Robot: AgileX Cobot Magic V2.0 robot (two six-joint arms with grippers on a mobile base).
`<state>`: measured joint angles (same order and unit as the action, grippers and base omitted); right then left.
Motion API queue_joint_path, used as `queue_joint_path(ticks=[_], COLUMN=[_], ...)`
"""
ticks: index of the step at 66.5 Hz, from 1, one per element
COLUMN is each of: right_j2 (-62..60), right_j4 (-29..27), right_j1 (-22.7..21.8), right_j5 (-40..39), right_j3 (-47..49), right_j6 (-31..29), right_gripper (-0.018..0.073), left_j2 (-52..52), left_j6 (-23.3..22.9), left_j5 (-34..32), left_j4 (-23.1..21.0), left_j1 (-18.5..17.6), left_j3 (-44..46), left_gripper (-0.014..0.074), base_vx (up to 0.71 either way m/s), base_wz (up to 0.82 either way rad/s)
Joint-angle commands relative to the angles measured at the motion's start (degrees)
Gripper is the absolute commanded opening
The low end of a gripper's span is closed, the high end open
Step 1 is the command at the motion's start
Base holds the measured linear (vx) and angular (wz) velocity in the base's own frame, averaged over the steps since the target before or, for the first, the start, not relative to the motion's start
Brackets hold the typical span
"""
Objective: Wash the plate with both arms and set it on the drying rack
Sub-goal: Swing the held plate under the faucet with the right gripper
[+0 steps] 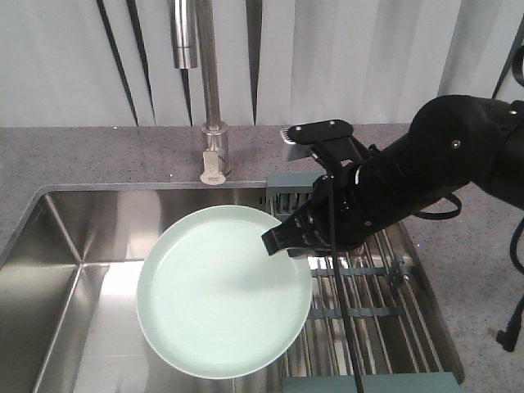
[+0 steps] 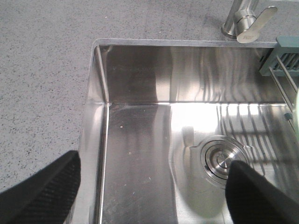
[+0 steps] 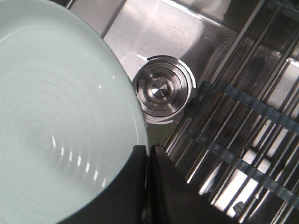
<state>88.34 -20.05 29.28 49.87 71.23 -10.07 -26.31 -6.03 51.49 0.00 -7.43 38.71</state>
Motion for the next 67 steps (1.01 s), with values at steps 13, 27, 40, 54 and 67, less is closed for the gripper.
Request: queue_joint_path(ticks=[13, 27, 40, 54, 67], right_j2=[2.36, 8.61, 14.77, 20.50, 24.24], right_j4=[-1.10, -0.66, -0.07, 0.19, 0.19], right_j1=[3.90, 5.46, 5.29, 3.13, 0.48], right_j5=[-3.89, -2.19, -0.03, 2.66, 4.40], right_j3=[5.91, 13.99, 23.01, 32.39, 39.09], right_j6=[1.52, 1.31, 0.85, 0.19, -0.74], right_gripper=[-0.0001, -0.0001, -0.0001, -0.0001, -0.0001], left_j2=[-0.30, -0.30, -0.30, -0.30, -0.30], left_j6=[-0.52, -0.52, -0.52, -0.52, -0.52], left_j5=[-3.60, -3.60, -3.60, -3.60, -3.60], left_j4=[0.00, 0.00, 0.00, 0.00, 0.00], left_j1=[-0.22, -0.22, -0.22, -0.22, -0.22], left_j3=[1.39, 1.39, 1.39, 1.39, 1.39], left_gripper=[0.0585, 0.0585, 0.0585, 0.0585, 0.0585], base_vx=[0.00, 0.00, 0.00, 0.00, 0.00], base_wz=[0.00, 0.00, 0.00, 0.00, 0.00])
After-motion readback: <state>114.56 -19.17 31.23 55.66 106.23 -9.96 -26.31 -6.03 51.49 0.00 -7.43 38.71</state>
